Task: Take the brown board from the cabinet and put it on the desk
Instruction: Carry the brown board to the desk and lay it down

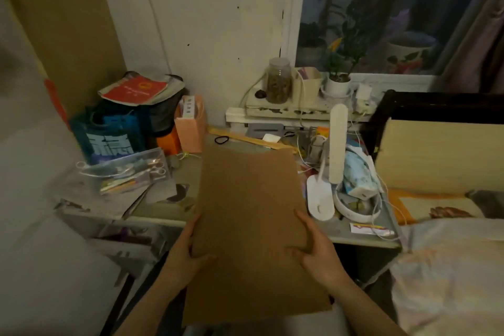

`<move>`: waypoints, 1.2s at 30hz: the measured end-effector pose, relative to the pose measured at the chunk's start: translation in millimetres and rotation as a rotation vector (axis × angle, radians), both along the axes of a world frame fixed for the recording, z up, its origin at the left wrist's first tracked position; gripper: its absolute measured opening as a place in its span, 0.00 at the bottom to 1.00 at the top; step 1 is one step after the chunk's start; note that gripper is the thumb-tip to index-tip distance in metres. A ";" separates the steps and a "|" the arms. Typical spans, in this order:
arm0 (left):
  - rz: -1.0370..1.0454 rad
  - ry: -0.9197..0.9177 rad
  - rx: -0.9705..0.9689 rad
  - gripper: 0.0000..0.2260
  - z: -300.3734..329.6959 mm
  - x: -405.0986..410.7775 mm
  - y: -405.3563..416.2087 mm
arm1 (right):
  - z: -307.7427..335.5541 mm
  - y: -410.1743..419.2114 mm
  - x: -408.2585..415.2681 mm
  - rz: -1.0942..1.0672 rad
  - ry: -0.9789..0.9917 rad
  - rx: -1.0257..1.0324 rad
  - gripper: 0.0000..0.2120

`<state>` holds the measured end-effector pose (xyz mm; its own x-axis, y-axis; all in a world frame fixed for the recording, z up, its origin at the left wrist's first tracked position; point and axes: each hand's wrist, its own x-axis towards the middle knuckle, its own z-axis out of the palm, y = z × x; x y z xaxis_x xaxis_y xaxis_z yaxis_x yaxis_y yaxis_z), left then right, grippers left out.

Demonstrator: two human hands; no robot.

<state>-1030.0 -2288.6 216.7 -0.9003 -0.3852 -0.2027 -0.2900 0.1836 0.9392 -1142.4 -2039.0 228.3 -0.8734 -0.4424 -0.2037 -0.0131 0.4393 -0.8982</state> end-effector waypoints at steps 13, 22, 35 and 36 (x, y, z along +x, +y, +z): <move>-0.009 -0.175 -0.086 0.42 -64.1 -175.4 -104.3 | -73.5 -111.1 -171.6 0.029 -0.021 0.236 0.35; -0.065 -0.248 -0.102 0.44 -110.5 -221.1 -127.1 | -123.3 -135.0 -203.0 0.048 -0.172 0.311 0.34; -0.168 -0.479 -0.280 0.44 -149.8 -226.9 -162.1 | -157.6 -157.2 -203.5 0.025 -0.279 0.422 0.41; -0.184 -0.496 -0.302 0.44 -150.6 -227.2 -163.6 | -157.8 -157.8 -203.8 0.035 -0.267 0.424 0.40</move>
